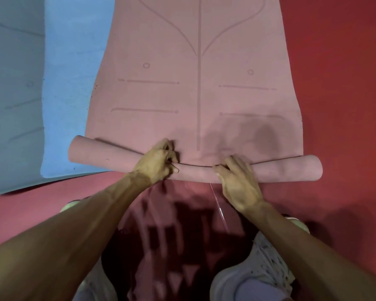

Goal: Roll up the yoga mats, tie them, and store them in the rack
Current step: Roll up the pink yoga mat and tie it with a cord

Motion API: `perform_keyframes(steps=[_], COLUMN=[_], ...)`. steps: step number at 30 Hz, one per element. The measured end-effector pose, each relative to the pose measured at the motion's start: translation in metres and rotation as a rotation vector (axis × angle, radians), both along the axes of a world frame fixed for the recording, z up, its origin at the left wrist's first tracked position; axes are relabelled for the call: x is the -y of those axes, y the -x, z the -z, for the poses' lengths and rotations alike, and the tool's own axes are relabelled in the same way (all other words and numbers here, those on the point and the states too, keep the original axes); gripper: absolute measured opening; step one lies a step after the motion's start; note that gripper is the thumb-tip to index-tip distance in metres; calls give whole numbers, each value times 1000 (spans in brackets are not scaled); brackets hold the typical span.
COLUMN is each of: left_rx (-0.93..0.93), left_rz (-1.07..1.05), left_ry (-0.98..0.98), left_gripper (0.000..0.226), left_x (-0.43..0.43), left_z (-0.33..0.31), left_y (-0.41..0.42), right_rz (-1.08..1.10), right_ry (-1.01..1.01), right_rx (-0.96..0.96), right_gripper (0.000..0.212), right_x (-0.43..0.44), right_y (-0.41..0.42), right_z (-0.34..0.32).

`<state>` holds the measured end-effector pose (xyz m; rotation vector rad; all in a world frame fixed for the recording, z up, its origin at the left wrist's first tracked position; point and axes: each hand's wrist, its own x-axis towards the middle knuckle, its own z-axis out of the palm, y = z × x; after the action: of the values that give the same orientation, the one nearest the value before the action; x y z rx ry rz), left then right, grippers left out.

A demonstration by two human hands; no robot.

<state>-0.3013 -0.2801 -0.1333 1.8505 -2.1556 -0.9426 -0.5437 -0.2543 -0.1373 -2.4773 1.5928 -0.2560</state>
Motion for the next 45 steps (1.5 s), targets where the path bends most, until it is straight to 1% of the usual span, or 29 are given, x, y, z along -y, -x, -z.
perform_keyframes(steps=[1, 2, 4, 5, 7, 9, 11, 13, 15, 17, 18, 20, 22, 24, 27, 28, 30, 33, 36, 38, 41, 44, 45], left_rx=[56, 125, 226, 238, 193, 150, 192, 257, 295, 327, 343, 334, 324, 333, 324, 328, 351, 366, 379, 382, 315, 277, 280], left_rz=[-13, -13, 16, 31, 8, -60, -58, -45, -68, -89, -86, -86, -51, 47, 116, 109, 94, 127, 160, 148, 90, 35, 13], left_ry=[35, 46, 10, -4, 5, 37, 112, 201, 300, 426, 477, 517, 505, 484, 431, 400, 349, 290, 181, 105, -6, -74, -96], left_gripper=[13, 14, 16, 17, 20, 23, 20, 17, 13, 10, 13, 21, 33, 45, 54, 55, 49, 44, 44, 41, 37, 35, 34], left_x=[1, 3, 8, 9, 9, 5, -1, -9, -18, -25, -28, -32, -37, -43, -40, -36, -26, -16, -5, 7, 23, 36, 40], left_z=[0, 0, -1, -1, -1, -2, -2, 3, 9, 12, 13, 11, 8, 6, 4, 3, 1, -4, -11, -17, -21, -24, -26], left_y=[2, 5, 8, 10, 11, 10, 11, 13, 16, 17, 17, 16, 12, 5, -6, -6, -4, -4, -5, -3, -3, -2, 0], right_rz=[-24, -42, -46, -41, -31, -22, -18, -22, -14, -12, -22, -65, -95, -76, -16, 1, 22, 35, 47, 68, 67, 26, -10], right_ry=[22, 21, -7, -16, -5, 29, 55, 48, 26, -15, -53, -151, -212, -256, -320, -333, -334, -324, -262, -178, -14, 65, 67], right_rx=[-62, -126, -231, -251, -230, -170, -119, -78, -50, -48, -53, -50, -46, -8, 63, 74, 92, 97, 137, 78, 4, -22, -43], right_gripper=[32, 46, 73, 79, 78, 68, 59, 54, 51, 53, 55, 56, 46, 35, 29, 28, 26, 25, 25, 29, 40, 41, 44], right_x=[-4, -8, -14, -15, -12, -6, 0, 4, 9, 16, 20, 30, 40, 48, 55, 56, 55, 51, 45, 40, 30, 24, 22], right_y=[1, 2, 3, 2, 0, -2, -2, 0, 1, 1, 0, 0, 1, 1, -1, -1, -1, -1, -2, -4, -7, -6, -4], right_z=[1, 1, 2, 3, 5, 7, 10, 12, 13, 8, 4, -4, -7, -7, -7, -7, -6, -4, -1, 1, 3, -1, -2])
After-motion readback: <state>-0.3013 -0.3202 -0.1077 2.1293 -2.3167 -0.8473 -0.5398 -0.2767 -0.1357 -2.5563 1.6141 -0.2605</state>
